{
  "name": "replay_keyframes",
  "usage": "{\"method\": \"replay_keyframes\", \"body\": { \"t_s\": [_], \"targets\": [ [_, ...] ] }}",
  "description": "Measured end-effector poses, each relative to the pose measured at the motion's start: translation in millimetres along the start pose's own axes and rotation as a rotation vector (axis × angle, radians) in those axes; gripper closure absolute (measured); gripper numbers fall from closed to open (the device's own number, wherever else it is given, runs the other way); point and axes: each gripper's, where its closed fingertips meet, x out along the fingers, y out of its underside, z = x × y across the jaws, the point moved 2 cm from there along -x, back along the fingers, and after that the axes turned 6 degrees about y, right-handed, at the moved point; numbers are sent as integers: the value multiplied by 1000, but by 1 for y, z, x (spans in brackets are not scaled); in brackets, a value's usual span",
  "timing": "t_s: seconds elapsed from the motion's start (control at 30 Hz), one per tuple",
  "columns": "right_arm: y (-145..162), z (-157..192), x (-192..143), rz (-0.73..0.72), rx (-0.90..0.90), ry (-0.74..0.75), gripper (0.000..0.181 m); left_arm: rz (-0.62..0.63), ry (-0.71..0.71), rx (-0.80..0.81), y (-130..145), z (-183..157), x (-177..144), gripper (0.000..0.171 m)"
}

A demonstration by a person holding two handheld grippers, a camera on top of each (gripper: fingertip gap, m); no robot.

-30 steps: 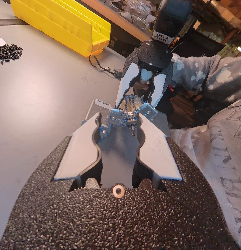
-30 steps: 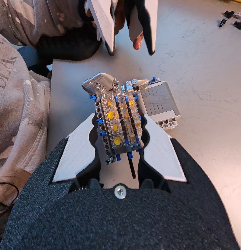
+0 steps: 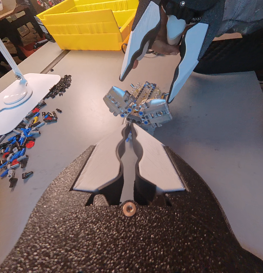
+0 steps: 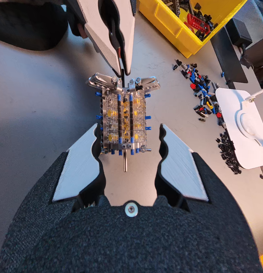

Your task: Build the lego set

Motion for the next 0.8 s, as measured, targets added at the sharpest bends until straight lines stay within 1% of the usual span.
{"method": "replay_keyframes", "body": {
  "t_s": [0.07, 0.13, 0.2, 0.27, 0.4, 0.47, 0.5, 0.53, 0.6, 0.67, 0.73, 0.77, 0.8],
  "targets": [
    [1, 4, -1, 32, -12, -42, 109, -6, 10, -11, 1, 2, -3, 160],
    [0, 9, 3, 56, -45, -38, 112, 8, 30, -25, 6, 2, -2, 150],
    [3, 12, 9, 96, -106, -12, 115, 23, 32, -15, 10, 2, 2, 149],
    [4, 12, 12, 108, -143, 12, 115, 36, 24, 2, 12, 1, 5, 148],
    [3, 11, 11, 76, -76, -58, 115, 40, -29, 76, 11, 6, 8, 149],
    [3, 10, 11, 60, -58, -111, 115, 33, -4, 93, 9, 2, 10, 150],
    [4, 9, 11, 58, -45, -141, 115, 30, 8, 95, 9, 1, 10, 152],
    [3, 9, 11, 57, -37, -173, 116, 26, 22, 94, 8, -1, 11, 159],
    [3, 8, 11, 64, -26, -229, 115, 23, 40, 79, 7, -2, 11, 164],
    [2, 6, 12, 76, -24, -258, 115, 27, 55, 54, 7, -2, 10, 165],
    [2, 1, 15, 97, -50, -225, 118, 29, 75, 10, 7, -2, 10, 166],
    [0, -3, 15, 97, -74, -183, 124, 25, 88, -16, 7, -3, 10, 168],
    [-5, -4, 15, 79, -93, -161, 124, 15, 93, -44, 6, -3, 10, 170]
  ]
}}
